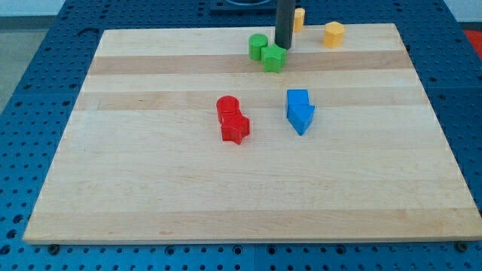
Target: Push the yellow hexagon closer to the yellow heart
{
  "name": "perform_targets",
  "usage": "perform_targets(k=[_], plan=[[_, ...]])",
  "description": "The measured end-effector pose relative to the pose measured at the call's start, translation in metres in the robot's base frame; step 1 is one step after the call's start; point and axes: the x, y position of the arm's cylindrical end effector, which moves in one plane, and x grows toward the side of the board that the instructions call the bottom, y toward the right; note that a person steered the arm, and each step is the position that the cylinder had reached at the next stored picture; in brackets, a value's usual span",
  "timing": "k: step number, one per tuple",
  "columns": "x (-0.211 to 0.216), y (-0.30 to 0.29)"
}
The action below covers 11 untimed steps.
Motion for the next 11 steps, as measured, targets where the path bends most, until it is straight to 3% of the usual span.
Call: perform_targets(k=[4, 6, 9, 11], plan=[[0.014, 0.059], [0.018, 0.141], [-0.029, 0.093], [-0.033, 0.088]])
